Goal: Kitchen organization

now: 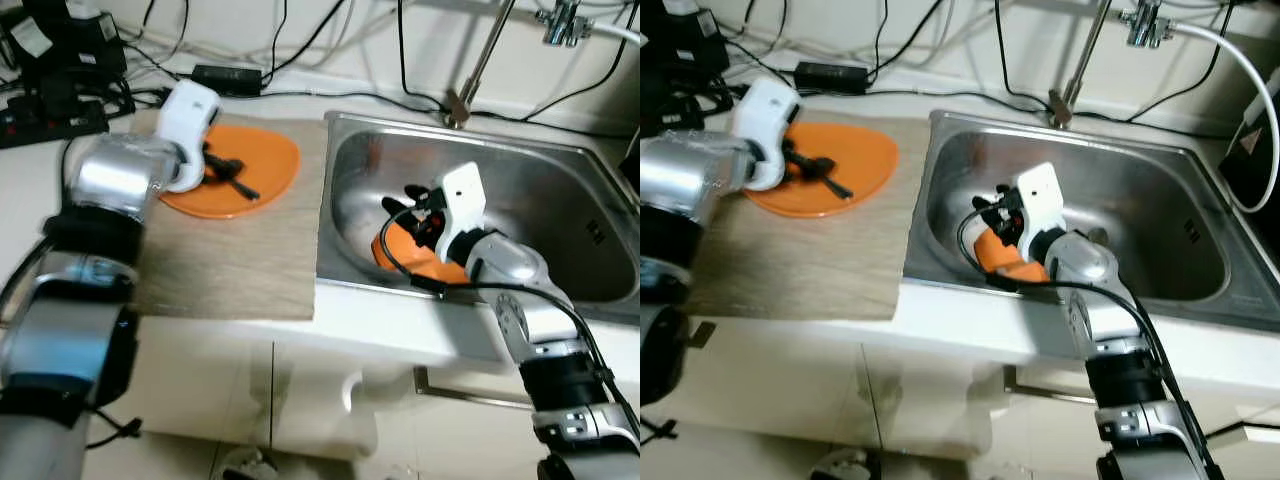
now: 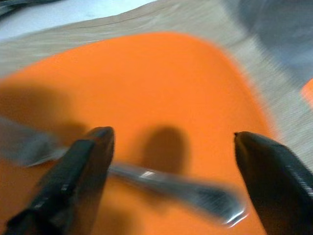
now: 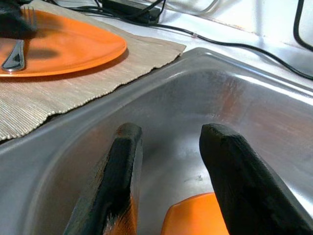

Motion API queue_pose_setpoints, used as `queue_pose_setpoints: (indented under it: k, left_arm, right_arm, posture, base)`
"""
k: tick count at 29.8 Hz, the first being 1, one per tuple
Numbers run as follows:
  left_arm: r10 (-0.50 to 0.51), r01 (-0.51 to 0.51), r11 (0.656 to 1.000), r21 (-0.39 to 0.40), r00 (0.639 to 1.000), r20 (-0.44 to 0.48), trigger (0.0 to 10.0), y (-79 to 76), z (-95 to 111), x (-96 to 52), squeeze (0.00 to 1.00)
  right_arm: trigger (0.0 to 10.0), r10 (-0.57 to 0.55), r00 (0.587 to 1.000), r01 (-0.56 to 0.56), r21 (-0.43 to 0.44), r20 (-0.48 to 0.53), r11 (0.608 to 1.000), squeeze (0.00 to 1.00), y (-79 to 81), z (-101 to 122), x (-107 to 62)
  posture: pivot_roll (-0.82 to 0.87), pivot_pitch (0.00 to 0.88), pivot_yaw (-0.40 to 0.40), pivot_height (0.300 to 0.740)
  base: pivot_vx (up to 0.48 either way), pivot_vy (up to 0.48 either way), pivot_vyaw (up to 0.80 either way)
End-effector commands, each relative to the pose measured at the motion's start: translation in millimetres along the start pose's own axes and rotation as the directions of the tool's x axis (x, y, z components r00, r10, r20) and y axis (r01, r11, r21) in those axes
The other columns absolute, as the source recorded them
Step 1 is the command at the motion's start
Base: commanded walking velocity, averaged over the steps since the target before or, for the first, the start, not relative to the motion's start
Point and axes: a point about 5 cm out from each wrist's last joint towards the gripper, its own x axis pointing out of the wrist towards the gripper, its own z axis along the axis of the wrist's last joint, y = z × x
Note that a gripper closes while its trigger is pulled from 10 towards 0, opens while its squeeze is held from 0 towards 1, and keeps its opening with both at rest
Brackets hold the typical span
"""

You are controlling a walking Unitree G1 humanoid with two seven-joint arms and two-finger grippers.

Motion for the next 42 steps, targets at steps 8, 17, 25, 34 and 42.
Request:
queue_pose_setpoints:
  k: [8,17,25,34,42]
  left_arm:
    - [0.189,-0.187,0.980,0.074,0.982,-0.023,10.0,2.7,7.6,4.3,0.00]
    - [0.238,-0.229,0.963,0.138,0.970,-0.046,10.0,6.8,0.8,4.9,0.00]
    - [0.185,-0.152,0.931,0.333,0.980,-0.067,10.0,8.1,-9.9,-5.1,0.00]
    - [0.228,-0.199,0.851,0.485,0.974,0.000,10.0,32.2,-6.4,-31.9,0.00]
    - [0.342,-0.316,0.830,0.459,0.939,0.028,10.0,60.5,-0.4,-53.6,0.00]
  right_arm:
    - [10.0,-0.021,1.000,0.021,-0.024,0.003,0.999,0.00,-1.9,0.2,-1.6]
    - [10.0,-0.031,1.000,0.030,-0.043,-0.008,0.999,0.00,-4.5,-1.8,-4.6]
    - [10.0,-0.032,0.999,0.032,-0.055,-0.010,0.998,0.00,-6.4,-1.2,-5.2]
    - [10.0,-0.033,0.999,0.032,-0.066,-0.008,0.997,0.00,-8.1,0.8,-2.5]
    - [10.0,-0.026,1.000,0.026,-0.068,-0.004,0.997,0.00,-7.2,1.6,-0.7]
  posture:
    - [0.08,0.017,-0.056,0.740]
    - [0.08,0.017,-0.053,0.740]
    - [0.08,0.020,-0.055,0.740]
    - [0.09,0.026,-0.068,0.740]
    - [0.10,0.019,-0.075,0.740]
  base:
    - [0.000,0.000,0.00]
    - [0.000,0.000,0.00]
    - [0.000,0.000,0.00]
    - [0.000,0.000,0.00]
    - [0.000,0.000,0.00]
